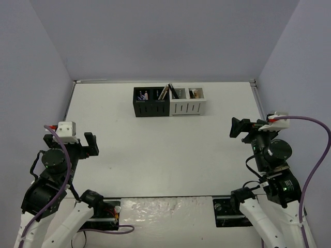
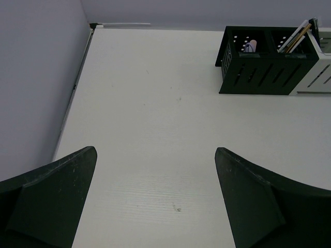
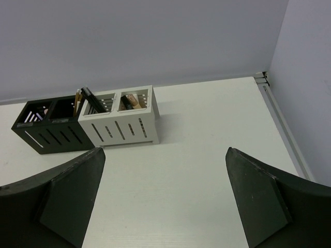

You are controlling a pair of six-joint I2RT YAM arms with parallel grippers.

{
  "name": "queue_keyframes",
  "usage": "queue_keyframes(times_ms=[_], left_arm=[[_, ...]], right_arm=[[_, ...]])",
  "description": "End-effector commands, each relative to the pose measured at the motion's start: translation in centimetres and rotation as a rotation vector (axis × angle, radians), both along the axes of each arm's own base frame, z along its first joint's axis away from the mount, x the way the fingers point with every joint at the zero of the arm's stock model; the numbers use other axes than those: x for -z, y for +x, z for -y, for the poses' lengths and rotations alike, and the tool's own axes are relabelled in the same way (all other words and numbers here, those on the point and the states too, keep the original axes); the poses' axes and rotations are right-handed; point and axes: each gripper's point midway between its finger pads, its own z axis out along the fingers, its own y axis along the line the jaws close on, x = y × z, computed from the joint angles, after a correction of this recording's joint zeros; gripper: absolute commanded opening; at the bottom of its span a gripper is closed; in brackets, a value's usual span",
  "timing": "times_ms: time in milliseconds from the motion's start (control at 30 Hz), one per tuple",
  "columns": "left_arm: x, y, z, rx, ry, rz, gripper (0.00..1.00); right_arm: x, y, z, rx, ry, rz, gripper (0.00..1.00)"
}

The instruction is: Organize the makeup

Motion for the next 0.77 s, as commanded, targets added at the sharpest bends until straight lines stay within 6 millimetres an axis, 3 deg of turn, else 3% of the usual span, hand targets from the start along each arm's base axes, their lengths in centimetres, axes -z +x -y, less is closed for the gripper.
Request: queue_keyframes(times_ms=[0,733], left_arm=[[-0.4,-0.5,-1.0,-0.039,0.01,0.004,0.97],[0.8,-0.1,0.2,-0.011,-0.035,-0.04,0.97]], right_arm=[[-1.4,-0.5,0.6,0.027,-0.002,0.042,1.0],[-1.8,-1.1,0.0,-0.016,-0.008,0.052,1.0]])
